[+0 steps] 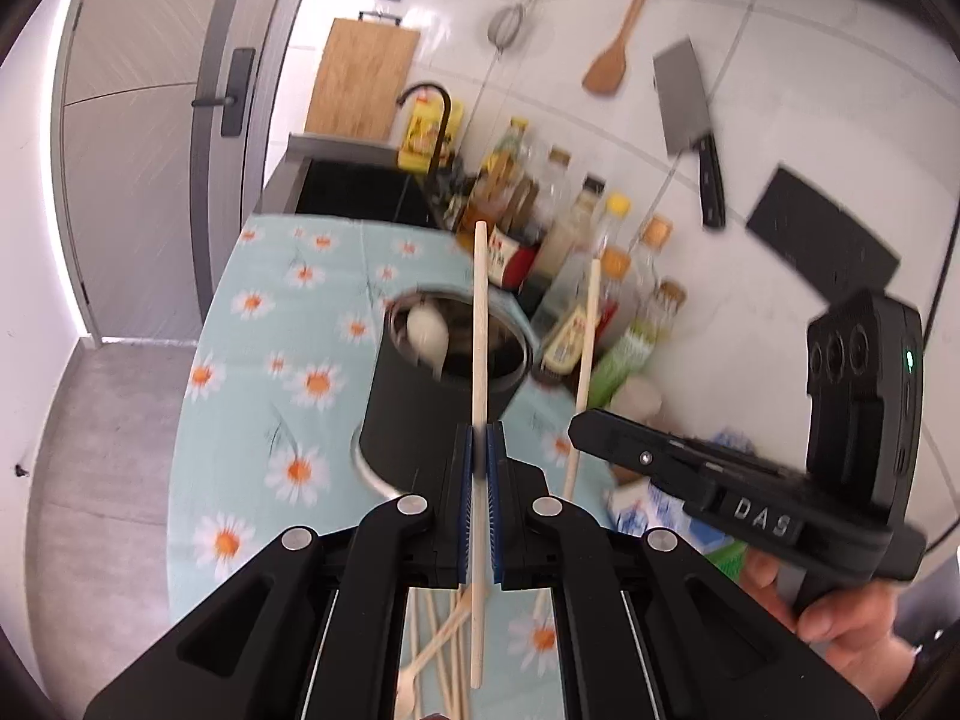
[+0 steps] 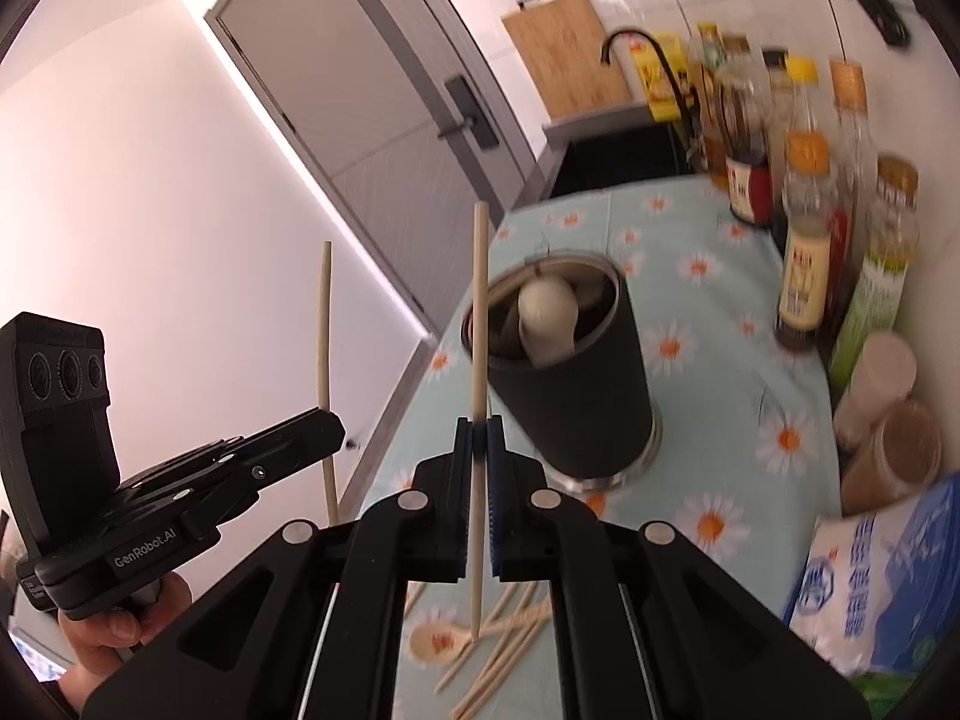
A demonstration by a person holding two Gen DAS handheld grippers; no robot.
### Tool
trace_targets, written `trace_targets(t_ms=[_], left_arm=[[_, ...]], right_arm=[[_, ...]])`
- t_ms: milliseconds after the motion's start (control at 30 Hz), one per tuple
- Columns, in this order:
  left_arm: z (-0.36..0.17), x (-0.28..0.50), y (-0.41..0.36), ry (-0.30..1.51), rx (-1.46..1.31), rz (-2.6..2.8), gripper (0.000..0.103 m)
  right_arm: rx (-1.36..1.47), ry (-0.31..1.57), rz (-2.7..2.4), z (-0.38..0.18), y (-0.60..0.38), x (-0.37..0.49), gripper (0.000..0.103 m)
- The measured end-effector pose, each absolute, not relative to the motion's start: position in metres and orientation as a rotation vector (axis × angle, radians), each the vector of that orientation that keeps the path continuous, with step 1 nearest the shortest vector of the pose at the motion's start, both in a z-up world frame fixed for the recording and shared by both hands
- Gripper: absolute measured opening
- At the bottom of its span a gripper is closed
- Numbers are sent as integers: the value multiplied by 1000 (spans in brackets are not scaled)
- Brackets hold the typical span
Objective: Organize utensils
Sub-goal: 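Lift both held chopsticks upright toward the black holder, then drop both chopsticks into the black holder by opening both grippers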
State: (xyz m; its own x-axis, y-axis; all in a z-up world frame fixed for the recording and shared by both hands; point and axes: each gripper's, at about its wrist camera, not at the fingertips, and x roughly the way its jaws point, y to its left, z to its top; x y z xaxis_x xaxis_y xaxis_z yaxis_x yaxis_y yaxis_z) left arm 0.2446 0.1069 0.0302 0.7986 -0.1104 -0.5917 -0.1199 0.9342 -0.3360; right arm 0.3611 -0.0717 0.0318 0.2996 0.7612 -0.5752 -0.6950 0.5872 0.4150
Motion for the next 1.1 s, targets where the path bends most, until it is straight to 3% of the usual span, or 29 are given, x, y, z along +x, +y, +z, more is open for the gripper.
trace_targets(t_ms=[700,1100], left_arm=[[70,332,146,333,-465,59,4],[41,357,137,352,-410,98,4]], right_arm=[[246,580,903,80,-48,446,6],[154,549,861,56,-32,457,6]])
